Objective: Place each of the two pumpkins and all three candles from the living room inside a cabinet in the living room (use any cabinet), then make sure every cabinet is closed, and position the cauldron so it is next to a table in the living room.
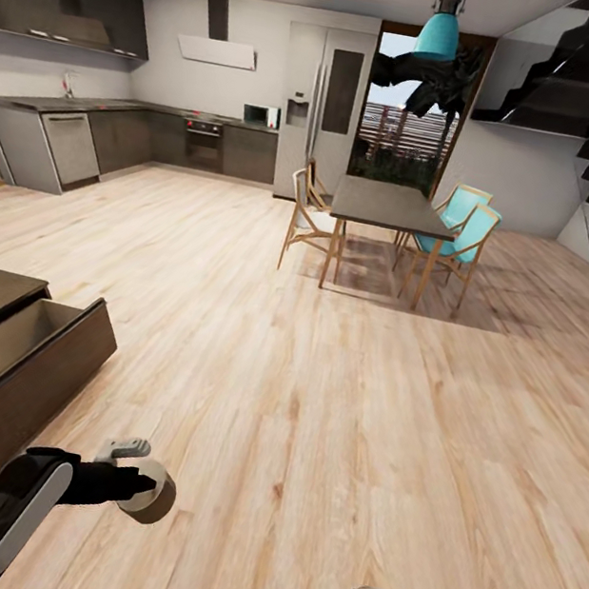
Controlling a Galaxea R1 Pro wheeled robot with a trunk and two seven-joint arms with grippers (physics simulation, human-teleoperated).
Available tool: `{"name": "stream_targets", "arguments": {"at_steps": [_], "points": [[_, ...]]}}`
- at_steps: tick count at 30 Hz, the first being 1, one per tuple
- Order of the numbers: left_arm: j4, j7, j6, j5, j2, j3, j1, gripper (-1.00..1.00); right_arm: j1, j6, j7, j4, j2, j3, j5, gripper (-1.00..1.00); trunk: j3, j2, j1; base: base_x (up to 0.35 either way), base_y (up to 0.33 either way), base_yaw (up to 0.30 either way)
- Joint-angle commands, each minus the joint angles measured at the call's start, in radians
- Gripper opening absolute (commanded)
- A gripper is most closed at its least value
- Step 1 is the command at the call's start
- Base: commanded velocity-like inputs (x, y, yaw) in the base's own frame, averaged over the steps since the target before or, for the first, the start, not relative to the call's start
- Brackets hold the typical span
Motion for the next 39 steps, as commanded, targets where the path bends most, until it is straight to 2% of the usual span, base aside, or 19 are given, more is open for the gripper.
{"name": "stream_targets", "arguments": {"at_steps": [1,20,39], "points": [[0.0,0.0,0.0,0.002,0.0,0.0,0.0,-1.0,0.0,0.0,0.0,0.0,0.0,0.0,0.001,-1.0,0.002,0.0,0.0,0.314,-0.046,0.068],[0.0,0.0,-0.006,0.002,0.0,-0.001,0.0,-1.0,0.0,0.0,0.0,0.0,0.0,0.004,0.002,-1.0,0.033,0.0,0.0,0.321,-0.05,0.094],[0.0,0.0,-0.008,0.002,0.0,-0.001,0.0,-1.0,0.0,0.0,0.001,-0.002,0.0,0.004,0.001,-1.0,0.034,0.0,0.0,0.323,-0.03,0.008]]}}
